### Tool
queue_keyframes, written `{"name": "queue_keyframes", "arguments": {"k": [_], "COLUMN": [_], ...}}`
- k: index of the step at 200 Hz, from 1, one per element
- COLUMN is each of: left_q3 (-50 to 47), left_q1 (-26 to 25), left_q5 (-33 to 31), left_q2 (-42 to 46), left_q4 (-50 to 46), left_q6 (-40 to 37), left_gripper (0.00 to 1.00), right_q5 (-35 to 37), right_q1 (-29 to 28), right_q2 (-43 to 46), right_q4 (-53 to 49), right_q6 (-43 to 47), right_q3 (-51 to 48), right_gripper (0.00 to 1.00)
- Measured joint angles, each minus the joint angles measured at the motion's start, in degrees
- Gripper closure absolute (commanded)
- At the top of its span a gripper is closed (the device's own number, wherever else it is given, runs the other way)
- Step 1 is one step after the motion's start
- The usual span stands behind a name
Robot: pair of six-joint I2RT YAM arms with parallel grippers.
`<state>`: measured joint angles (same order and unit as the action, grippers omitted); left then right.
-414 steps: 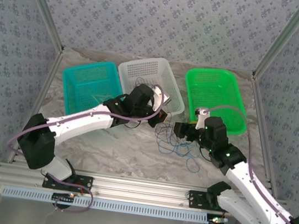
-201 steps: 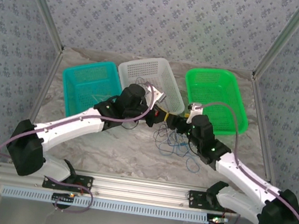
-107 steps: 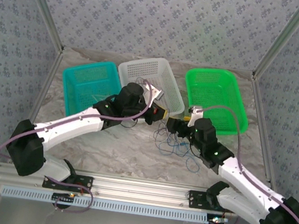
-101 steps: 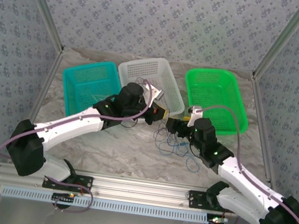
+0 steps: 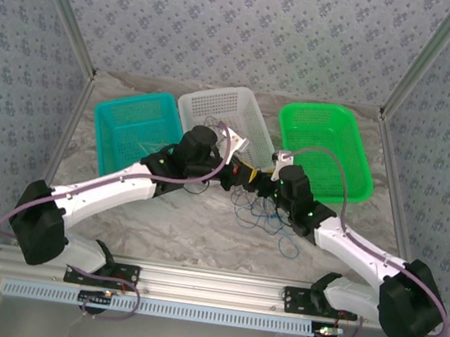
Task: Untangle the cables
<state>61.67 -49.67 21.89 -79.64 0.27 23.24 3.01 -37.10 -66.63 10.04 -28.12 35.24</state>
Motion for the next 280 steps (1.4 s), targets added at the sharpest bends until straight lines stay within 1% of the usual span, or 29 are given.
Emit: {"name": "queue_keyframes", "arguments": {"k": [43,74,110,143,161,206,243,280], "left_q3": [0.76,6.27,10.95,11.78,11.78,11.76,11.67,11.10], "left_q1": [0.20,1.81,3.45,3.61,3.61,3.61,3.61,3.85], "left_q5": [-0.74,-1.99,-3.26,-3.50,-3.56,-4.17,-4.37,-4.33], "left_q2": [3.52,5.38,8.13,9.25,9.25,9.25,9.20,9.09], "left_q4": [-0.68,-3.37,-3.52,-3.61,-4.48,-5.18,-5.18,-5.22], "left_q6": [-1.27,-4.28,-6.91,-8.04,-8.44,-8.44,-8.46,-9.14], "left_gripper": [1.00,1.00,1.00,1.00,1.00,1.00,1.00,1.00], "right_q5": [0.70,2.14,3.48,4.81,5.46,6.45,4.28,-1.07], "right_q1": [-0.09,-0.52,-1.33,-1.44,-1.44,-1.38,0.72,6.38], "right_q2": [-3.21,-3.26,-2.69,-0.35,1.38,9.07,12.33,14.71], "right_q4": [-5.90,-10.91,-15.98,-18.93,-19.98,-23.67,-26.91,-27.52], "right_q6": [-1.77,-3.04,-3.87,-4.52,-4.85,-3.96,-1.62,0.76], "right_q3": [2.34,1.97,0.31,-1.64,-1.90,-1.03,4.28,6.19], "right_gripper": [0.23,0.25,0.25,0.25,0.23,0.20,0.20,0.19]}}
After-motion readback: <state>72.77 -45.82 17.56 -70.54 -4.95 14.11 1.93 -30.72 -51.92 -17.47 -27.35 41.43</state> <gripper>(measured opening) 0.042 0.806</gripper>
